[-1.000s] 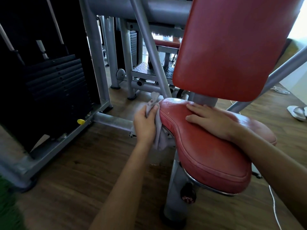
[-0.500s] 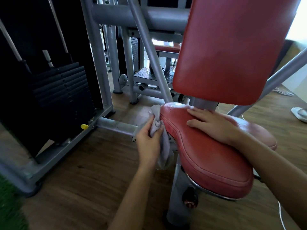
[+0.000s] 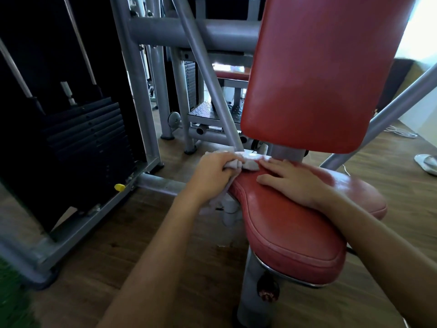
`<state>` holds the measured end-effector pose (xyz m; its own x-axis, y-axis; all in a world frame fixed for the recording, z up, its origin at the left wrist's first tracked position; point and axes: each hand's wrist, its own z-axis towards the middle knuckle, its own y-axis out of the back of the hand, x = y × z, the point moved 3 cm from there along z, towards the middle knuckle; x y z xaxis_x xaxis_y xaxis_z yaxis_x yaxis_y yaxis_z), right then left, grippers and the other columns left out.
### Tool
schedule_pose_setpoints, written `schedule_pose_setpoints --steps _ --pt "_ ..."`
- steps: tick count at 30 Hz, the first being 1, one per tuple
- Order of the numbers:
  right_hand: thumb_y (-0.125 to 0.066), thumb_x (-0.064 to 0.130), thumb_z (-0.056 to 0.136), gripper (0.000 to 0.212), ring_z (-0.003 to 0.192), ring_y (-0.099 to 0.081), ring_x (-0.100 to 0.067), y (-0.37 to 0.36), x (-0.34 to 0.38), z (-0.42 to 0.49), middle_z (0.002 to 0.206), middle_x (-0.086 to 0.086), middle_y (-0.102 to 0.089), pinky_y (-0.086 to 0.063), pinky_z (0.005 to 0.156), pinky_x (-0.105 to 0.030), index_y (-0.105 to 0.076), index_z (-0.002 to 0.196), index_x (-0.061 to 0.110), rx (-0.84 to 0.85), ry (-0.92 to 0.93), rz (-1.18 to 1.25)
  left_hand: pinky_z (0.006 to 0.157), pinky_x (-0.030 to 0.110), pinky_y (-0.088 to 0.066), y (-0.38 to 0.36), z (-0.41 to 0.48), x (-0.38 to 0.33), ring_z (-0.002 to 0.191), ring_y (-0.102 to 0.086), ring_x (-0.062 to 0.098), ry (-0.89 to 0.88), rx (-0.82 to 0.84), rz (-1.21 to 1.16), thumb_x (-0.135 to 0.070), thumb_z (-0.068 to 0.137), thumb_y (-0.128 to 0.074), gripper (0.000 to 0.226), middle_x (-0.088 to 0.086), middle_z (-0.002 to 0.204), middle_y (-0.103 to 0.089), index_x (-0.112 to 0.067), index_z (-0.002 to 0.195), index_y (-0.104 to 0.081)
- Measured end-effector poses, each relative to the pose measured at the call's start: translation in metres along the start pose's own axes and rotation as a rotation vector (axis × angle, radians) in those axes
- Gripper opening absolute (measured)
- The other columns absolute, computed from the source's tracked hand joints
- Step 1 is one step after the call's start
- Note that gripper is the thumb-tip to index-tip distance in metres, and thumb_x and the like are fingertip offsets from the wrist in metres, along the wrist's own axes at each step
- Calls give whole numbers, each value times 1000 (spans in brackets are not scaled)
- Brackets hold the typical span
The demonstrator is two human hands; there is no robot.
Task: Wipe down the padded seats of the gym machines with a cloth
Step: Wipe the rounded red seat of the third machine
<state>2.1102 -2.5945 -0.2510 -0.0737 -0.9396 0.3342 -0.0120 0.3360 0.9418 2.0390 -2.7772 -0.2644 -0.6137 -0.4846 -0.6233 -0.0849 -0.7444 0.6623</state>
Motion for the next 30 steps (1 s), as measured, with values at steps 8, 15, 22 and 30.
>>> schedule_pose_setpoints --steps 8,15,22,30 --pt "-46 62 95 68 152 -21 -23 -1 -3 -1 165 5 -26 -14 124 -42 -37 154 29 -33 23 9 98 19 -50 -5 -24 17 112 -64 1 205 -261 -329 -22 99 -60 27 -11 117 -73 -26 124 -71" --pt "-38 65 95 69 154 -13 -24 -7 -5 4 166 10 -20 -10 124 -50 -30 156 32 -2 74 -27 96 45 -56 -1 -53 28 103 -70 16 493 -631 -664 -23 101 -56 23 -1 106 -75 -21 120 -70" --pt "-49 62 91 65 146 -32 -17 3 0 1 158 6 -37 -23 121 -43 -43 148 31 18 51 -18 92 34 -55 11 -69 48 105 -69 14 431 -605 -797 -21 102 -54 24 -2 105 -75 -18 120 -69" --pt "-23 98 67 100 132 -49 -25 -3 27 41 147 -4 -48 -37 110 -44 -49 139 33 54 -163 -127 87 21 -54 25 -45 88 102 -68 7 299 -414 -854 -18 103 -53 24 -3 106 -74 -14 121 -68"
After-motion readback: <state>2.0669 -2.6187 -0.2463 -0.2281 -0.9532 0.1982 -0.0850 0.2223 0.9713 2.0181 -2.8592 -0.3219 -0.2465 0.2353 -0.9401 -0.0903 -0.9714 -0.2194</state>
